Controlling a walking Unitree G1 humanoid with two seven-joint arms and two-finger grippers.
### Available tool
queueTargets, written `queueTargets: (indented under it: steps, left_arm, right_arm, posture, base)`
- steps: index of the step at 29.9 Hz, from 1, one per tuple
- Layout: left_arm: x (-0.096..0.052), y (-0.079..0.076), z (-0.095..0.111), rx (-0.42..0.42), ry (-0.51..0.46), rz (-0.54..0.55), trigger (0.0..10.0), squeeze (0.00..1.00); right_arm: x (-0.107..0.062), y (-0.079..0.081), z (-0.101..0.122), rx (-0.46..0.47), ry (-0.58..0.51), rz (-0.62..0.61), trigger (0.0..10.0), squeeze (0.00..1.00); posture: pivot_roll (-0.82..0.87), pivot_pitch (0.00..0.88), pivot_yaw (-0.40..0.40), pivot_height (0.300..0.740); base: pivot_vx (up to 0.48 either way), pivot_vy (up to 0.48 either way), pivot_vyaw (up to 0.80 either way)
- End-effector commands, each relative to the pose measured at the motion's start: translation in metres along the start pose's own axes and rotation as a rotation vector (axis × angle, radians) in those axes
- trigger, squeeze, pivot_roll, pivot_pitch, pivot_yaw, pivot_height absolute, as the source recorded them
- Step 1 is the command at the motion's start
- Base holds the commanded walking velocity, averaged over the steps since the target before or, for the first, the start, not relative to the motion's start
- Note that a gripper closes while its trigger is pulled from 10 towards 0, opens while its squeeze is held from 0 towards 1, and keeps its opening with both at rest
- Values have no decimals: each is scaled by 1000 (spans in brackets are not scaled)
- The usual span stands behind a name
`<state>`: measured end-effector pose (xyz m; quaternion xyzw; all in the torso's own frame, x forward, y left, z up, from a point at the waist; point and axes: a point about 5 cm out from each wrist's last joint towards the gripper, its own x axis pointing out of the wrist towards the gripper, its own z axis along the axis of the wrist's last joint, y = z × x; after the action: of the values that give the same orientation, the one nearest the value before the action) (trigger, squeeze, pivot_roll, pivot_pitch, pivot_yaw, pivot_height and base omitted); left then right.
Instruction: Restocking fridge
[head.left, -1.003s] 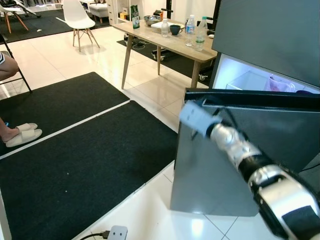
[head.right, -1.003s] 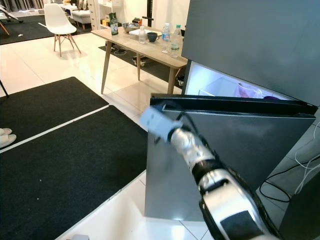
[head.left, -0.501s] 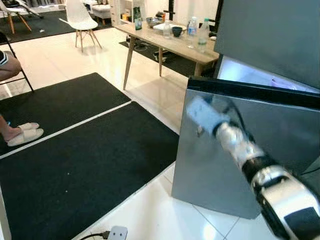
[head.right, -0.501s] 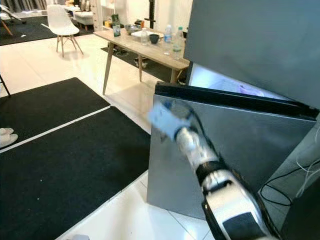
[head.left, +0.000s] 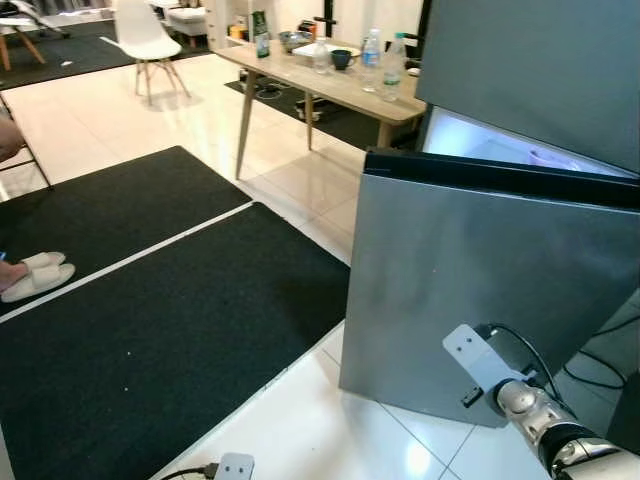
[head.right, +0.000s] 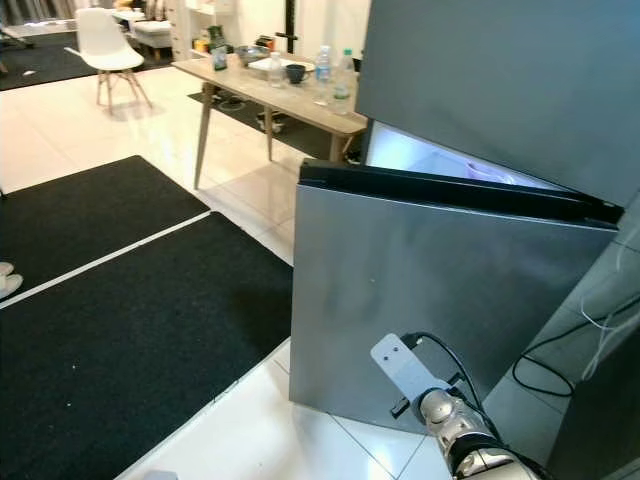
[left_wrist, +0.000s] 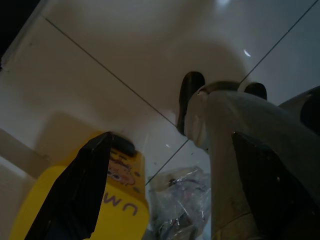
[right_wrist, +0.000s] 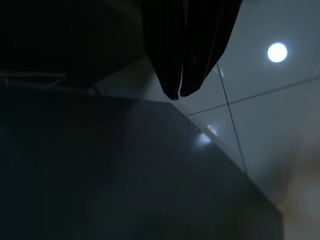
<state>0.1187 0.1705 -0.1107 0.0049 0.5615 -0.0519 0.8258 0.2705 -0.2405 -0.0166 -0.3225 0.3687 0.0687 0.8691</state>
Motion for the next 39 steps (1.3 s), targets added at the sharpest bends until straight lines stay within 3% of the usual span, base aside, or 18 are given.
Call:
queueTargets:
  steps: [1,4,8,16,24,31,34,39]
  left_arm:
    - [-2,-12,-28,-2,110,-40,10000,0]
    - [-2,-12,-29,0,113,-39,10000,0]
    - [-3,-13,-33,7,126,-39,10000,0]
    - [-3,-12,-32,15,123,-40,10000,0]
    - [-3,-11,-33,21,127,-39,10000,0]
    - [-3,-11,-32,27,115,-27,10000,0]
    - [-4,1,-30,8,94,5,10000,0]
    - [-4,4,-30,10,94,7,10000,0]
  right_arm:
    - [-6,11,-36,51,127,25,10000,0]
    - [-9,15,-46,63,157,34,10000,0]
    - [-21,33,-83,80,272,83,10000,0]
    - [-33,50,-110,88,351,126,10000,0]
    - [-37,57,-116,100,366,139,10000,0]
    - [-32,51,-107,147,327,114,10000,0]
    - [-32,48,-109,152,339,108,10000,0]
    - [-34,49,-112,147,351,115,10000,0]
  posture:
    - [-67,0,-69,740]
    - [-67,0,-69,740]
    - [-74,0,-68,740]
    - [-76,0,-63,740]
    - [-72,0,-60,740]
    - [-71,0,-59,740]
    - [-69,0,-65,740]
    - [-69,0,-66,740]
  base:
    - [0,0,0]
    - [195,0,0]
    - [339,0,0]
    - [366,0,0]
    - [379,0,0]
    - [364,0,0]
    - [0,0,0]
    - [0,0,0]
